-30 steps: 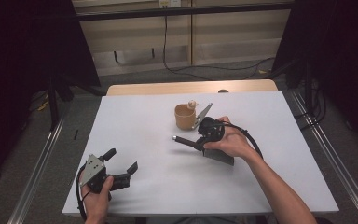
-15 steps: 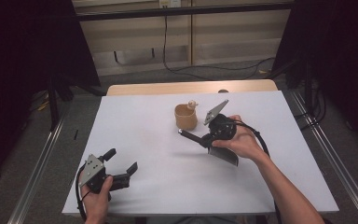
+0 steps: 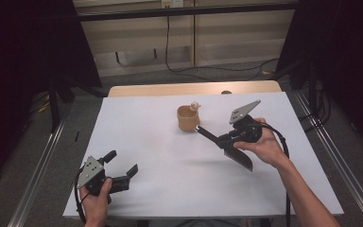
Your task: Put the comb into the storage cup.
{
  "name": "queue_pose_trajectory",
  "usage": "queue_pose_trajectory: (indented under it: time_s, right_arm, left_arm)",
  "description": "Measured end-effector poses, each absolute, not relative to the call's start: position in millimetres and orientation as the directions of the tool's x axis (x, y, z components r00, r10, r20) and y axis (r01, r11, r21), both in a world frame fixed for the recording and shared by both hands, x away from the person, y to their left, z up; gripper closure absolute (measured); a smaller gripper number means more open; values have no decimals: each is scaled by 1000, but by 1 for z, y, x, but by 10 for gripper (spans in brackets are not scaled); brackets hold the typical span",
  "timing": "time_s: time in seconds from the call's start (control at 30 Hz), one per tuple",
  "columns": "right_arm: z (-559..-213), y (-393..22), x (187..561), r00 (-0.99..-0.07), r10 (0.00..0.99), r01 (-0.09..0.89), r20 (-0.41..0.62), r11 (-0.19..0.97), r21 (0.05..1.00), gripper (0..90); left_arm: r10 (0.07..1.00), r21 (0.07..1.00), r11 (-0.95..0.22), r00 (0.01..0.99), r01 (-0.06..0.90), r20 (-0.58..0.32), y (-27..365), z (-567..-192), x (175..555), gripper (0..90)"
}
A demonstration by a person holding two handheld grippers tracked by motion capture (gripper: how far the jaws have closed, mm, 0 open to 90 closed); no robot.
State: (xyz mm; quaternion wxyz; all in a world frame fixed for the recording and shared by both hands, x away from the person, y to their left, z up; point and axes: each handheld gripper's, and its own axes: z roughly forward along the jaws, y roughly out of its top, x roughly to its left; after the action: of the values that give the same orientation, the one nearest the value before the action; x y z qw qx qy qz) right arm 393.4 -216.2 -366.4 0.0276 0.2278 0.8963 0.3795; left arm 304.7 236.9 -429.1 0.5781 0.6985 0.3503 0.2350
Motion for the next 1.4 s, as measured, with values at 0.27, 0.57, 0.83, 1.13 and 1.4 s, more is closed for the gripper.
queue_pose_trajectory:
  time_s: [0.27, 0.57, 0.83, 1.13, 1.4]
  right_arm:
    - [-367, -223, 378, -900, 419, 379, 119, 620, 687, 728]
    - [-370, -220, 369, -915, 380, 360, 134, 620, 697, 728]
    - [-379, -204, 361, -933, 327, 341, 148, 678, 652, 728]
    - [-380, -194, 358, -942, 296, 327, 159, 698, 638, 728]
    - [-381, -184, 359, -949, 274, 310, 157, 716, 626, 728]
  left_arm:
    - [754, 972, -114, 655, 204, -49, 235, -426, 301, 44]
    - [696, 968, -140, 716, 208, -53, 224, -423, 299, 51]
    - [629, 962, -183, 776, 202, -44, 210, -418, 297, 71]
    - [552, 944, -259, 833, 204, -28, 196, -412, 307, 53]
    - [457, 927, -295, 886, 234, -78, 189, -400, 314, 44]
